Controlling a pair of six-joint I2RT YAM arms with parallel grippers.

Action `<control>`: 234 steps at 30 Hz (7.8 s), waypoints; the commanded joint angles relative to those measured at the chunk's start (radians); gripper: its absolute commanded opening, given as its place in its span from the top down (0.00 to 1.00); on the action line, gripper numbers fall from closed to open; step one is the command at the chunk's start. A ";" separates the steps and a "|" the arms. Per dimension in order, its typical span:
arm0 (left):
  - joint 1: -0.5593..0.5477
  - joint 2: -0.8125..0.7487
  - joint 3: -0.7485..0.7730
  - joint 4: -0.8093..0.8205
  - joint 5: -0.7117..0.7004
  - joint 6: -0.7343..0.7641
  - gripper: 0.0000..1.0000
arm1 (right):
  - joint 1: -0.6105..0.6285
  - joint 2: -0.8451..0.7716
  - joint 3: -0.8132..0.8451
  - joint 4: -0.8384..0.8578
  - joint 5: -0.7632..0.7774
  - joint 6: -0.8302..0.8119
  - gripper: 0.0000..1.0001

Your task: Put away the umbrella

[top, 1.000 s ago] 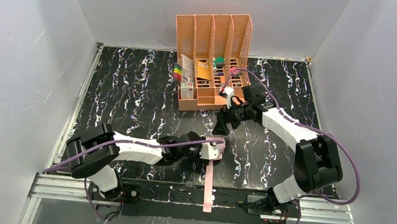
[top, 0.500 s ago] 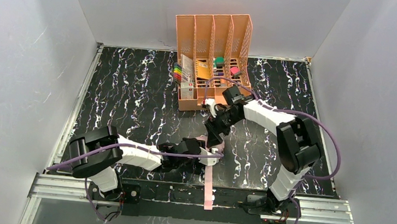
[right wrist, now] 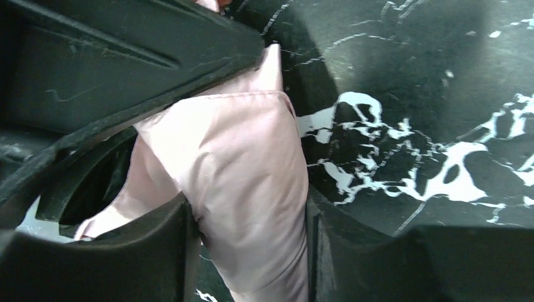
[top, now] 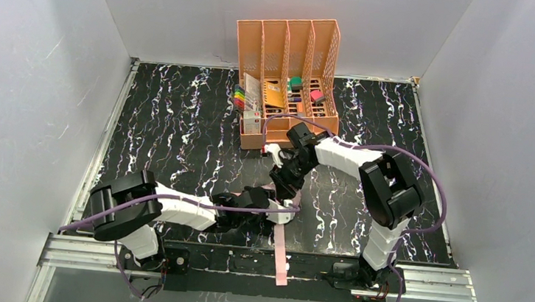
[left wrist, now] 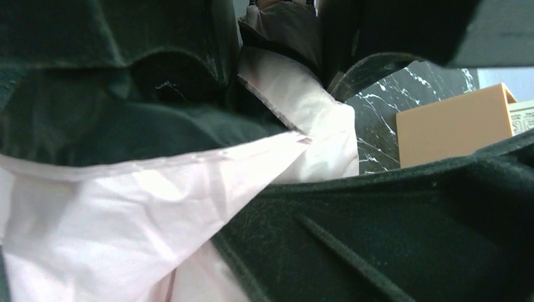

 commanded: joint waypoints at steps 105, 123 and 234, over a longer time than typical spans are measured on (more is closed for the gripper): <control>0.460 0.191 0.345 -0.701 0.887 -0.210 1.00 | 0.588 -0.609 -0.826 1.132 0.857 -0.289 0.21; 0.406 0.057 0.201 -0.526 0.601 -0.215 1.00 | 0.433 -1.176 -0.662 0.674 0.852 0.359 0.18; 0.595 -0.203 0.152 -0.423 1.197 -0.535 0.15 | 0.583 -0.340 -0.879 1.178 1.018 -0.338 0.85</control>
